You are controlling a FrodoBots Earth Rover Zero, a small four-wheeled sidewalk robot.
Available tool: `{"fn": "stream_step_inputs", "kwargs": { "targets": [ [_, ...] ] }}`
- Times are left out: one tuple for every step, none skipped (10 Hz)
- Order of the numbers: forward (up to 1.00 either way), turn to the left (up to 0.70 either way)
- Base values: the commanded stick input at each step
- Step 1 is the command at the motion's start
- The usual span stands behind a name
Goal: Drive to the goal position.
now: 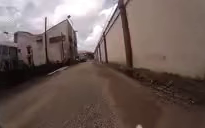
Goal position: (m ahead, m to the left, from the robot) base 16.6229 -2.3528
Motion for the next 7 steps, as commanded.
{"fn": "stream_step_inputs", "kwargs": {
  "targets": [
    [0.5,0.02],
    [0.5,0.02],
    [0.5,0.02],
    [0.5,0.02],
    [0.5,0.02],
    [0.5,0.02],
    [0.5,0.02]
  ]
}}
